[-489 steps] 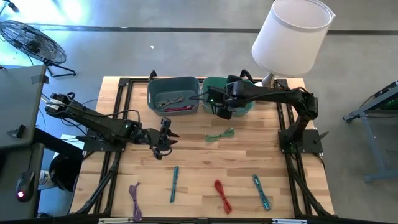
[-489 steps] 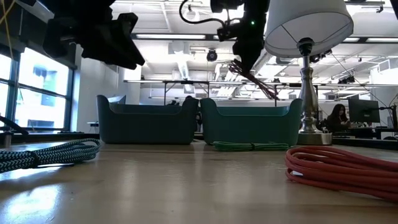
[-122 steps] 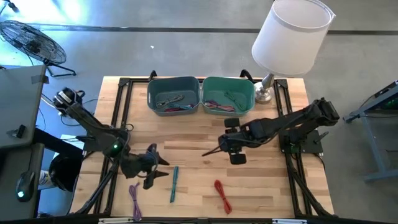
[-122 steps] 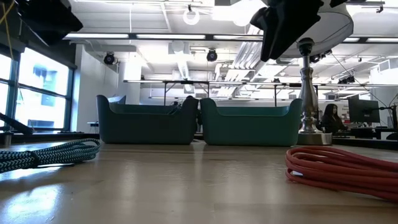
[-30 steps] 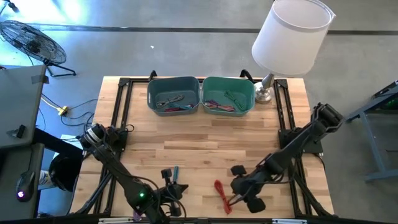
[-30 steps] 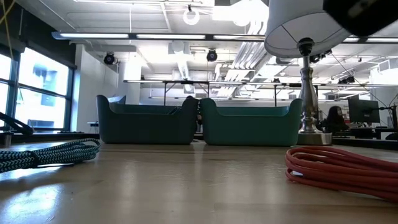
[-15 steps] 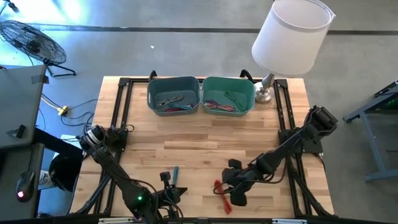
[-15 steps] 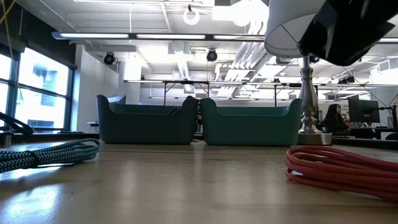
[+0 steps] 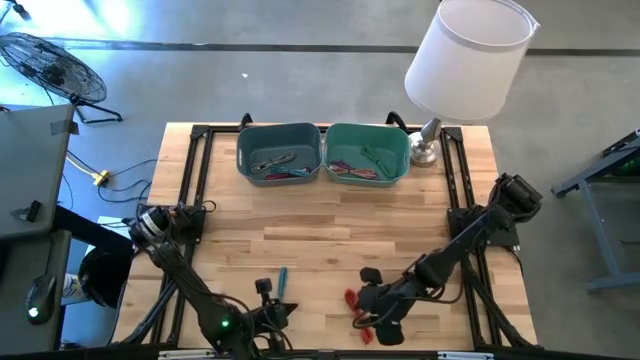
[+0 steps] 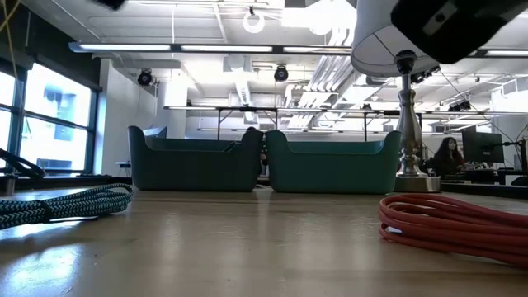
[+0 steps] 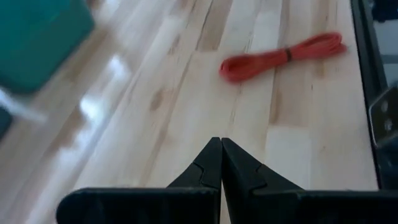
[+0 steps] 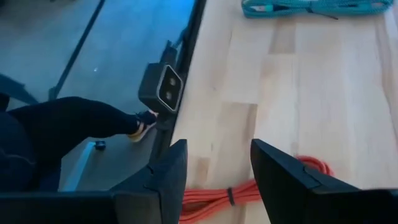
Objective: Pick & Place USB Port
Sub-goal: Put the purple USB cable into the green bin
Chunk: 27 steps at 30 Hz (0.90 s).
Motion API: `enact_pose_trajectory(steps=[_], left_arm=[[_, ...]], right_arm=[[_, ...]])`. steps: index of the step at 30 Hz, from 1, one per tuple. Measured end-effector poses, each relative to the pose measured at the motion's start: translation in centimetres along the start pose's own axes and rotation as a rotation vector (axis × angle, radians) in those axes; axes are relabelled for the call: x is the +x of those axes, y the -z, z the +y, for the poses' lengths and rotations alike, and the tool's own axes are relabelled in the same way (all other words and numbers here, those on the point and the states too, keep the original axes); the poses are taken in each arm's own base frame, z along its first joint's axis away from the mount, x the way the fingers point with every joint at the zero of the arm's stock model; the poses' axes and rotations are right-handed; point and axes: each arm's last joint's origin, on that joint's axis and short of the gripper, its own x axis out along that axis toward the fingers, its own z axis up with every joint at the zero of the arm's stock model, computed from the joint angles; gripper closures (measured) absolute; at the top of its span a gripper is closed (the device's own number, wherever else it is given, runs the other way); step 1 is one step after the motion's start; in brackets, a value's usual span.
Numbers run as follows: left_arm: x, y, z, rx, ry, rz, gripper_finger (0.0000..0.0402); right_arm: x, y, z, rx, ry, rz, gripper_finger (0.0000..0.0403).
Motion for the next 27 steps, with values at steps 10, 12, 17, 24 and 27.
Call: enact_pose_trajectory(steps=[10, 12, 17, 24, 27], left_arm=[[-2.3, 1.4, 3.5, -0.214, -0.113, 0.655, 0.0402], [-2.9, 1.1, 3.5, -0.235, -0.119, 0.719, 0.0402], [-4.5, 1.3, 3.8, -0.330, -0.170, 1.009, 0.0402], [-7.0, 3.0, 3.3, -0.403, -0.263, 1.219, 0.0401], [-7.5, 3.4, 3.0, -0.386, -0.246, 1.190, 0.0401]], right_arm=[[0.1, -0.3, -1.0, -0.101, -0.007, 0.037, 0.0235], [0.1, -0.2, -1.1, -0.131, -0.001, 0.044, 0.0235], [0.2, -0.4, -1.6, -0.204, 0.014, 0.050, 0.0235], [0.3, -0.9, -2.9, -0.227, 0.043, 0.052, 0.0235], [0.3, -0.9, -3.2, -0.248, 0.055, 0.067, 0.0235]])
